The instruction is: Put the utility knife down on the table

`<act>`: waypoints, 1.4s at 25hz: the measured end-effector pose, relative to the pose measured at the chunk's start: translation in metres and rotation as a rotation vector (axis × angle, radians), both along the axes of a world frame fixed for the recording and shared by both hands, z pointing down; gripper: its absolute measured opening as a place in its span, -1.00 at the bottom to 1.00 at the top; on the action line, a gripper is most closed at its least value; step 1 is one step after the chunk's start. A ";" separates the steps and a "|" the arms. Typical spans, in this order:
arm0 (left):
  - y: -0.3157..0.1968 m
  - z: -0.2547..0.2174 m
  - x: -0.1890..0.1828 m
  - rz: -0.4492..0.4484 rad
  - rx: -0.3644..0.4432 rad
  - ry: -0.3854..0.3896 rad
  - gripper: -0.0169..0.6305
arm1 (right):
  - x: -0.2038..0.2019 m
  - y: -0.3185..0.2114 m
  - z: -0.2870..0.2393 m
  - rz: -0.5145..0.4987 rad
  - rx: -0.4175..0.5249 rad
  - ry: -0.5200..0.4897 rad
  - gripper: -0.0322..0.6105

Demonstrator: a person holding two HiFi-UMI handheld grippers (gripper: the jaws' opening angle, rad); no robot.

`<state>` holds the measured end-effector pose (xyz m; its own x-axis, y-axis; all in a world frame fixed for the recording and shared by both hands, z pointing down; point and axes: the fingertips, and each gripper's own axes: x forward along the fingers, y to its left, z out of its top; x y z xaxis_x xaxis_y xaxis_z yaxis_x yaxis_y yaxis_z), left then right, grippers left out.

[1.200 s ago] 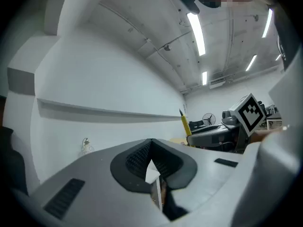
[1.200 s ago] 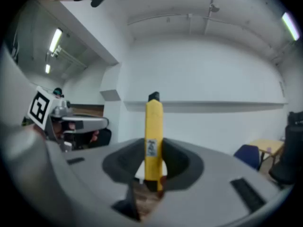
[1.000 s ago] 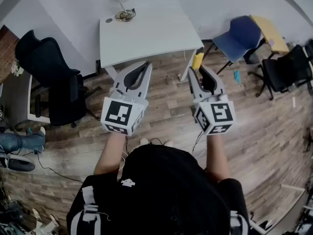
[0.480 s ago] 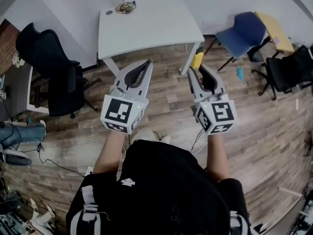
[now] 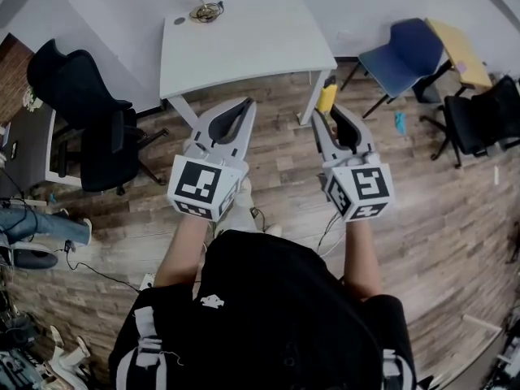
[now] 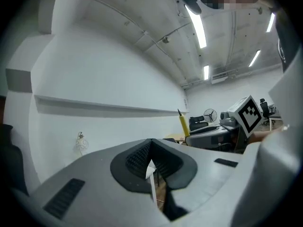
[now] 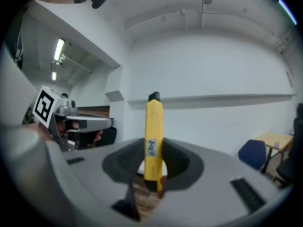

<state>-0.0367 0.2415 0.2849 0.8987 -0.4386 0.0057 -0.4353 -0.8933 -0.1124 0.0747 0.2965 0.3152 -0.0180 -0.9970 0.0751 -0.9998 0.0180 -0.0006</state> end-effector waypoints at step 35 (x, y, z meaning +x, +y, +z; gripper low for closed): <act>-0.225 -0.001 0.037 -0.006 -0.039 0.017 -0.90 | 0.032 -0.224 0.001 -0.020 -0.060 0.014 -0.50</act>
<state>0.0007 0.0170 0.2841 0.8963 -0.4435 0.0080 -0.4419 -0.8943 -0.0705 0.1068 0.0722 0.3160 -0.0366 -0.9901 0.1353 -0.9992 0.0386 0.0120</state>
